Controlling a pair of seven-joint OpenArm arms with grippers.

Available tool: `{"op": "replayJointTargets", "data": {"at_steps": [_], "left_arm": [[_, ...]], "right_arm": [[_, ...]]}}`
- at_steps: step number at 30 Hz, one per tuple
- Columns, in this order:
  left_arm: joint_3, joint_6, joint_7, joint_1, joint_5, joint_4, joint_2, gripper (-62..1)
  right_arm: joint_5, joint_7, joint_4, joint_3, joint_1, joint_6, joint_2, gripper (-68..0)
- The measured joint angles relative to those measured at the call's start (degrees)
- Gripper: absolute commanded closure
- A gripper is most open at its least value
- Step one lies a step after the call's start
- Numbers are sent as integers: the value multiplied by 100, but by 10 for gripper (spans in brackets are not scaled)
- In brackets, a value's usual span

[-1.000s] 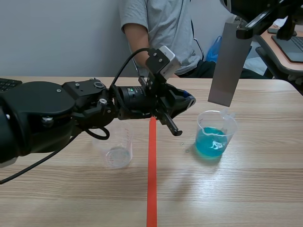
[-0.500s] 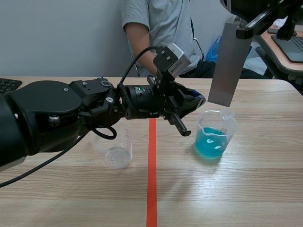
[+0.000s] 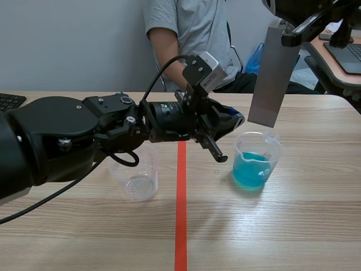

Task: Do the redox reaction experiment.
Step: 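Raise the plate and point at it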

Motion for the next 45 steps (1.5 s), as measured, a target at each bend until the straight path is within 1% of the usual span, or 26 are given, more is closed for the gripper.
{"op": "replayJointTargets", "data": {"at_steps": [3,5,8,10,13,16,18,21,24,26,28,33,35,38,41,45], "left_arm": [[0,2,-55,0,0,0,-4,-47],[0,7,-219,2,2,0,-22,-47],[-2,116,-588,20,-31,0,-120,-47],[-2,153,-599,33,-59,2,-243,-47],[-2,157,-603,142,-83,48,-549,-47],[-52,304,-627,363,-310,280,-1027,-47],[-254,352,-697,566,-564,490,-1412,-47],[-706,367,-831,883,-968,796,-2057,-47],[-1272,380,-870,1300,-1237,1091,-2708,-47],[-1685,391,-938,1690,-1314,1263,-3097,-47],[-2109,391,-1075,2170,-1502,1388,-3438,-47],[-3169,393,-1394,3545,-1674,1425,-4109,-47],[-3539,391,-1510,4113,-1672,1423,-4286,-47],[-4033,393,-1585,4955,-1672,1414,-4428,-47],[-4564,400,-1563,5799,-1646,1405,-4409,-47],[-5278,413,-1565,6767,-1648,1399,-4236,-47]], "right_arm": [[0,0,0,0,0,0,0,-13],[0,0,0,0,0,0,0,-13],[-2,0,0,0,0,0,0,-13],[0,0,0,0,0,0,0,-13],[-2,0,0,0,0,0,0,-13],[-2,0,0,0,0,0,0,-13],[-2,-2,0,0,0,0,0,-13],[-2,0,0,0,0,0,0,-13],[-2,0,0,0,0,0,0,-13],[-2,-2,0,0,0,0,0,-13],[0,0,0,0,0,0,0,-13],[0,0,0,0,0,0,0,-13],[-2,0,0,0,0,0,0,-13],[0,0,0,0,0,0,0,-13],[0,0,0,0,0,0,0,-13],[0,-2,0,0,0,0,0,-13]]}}
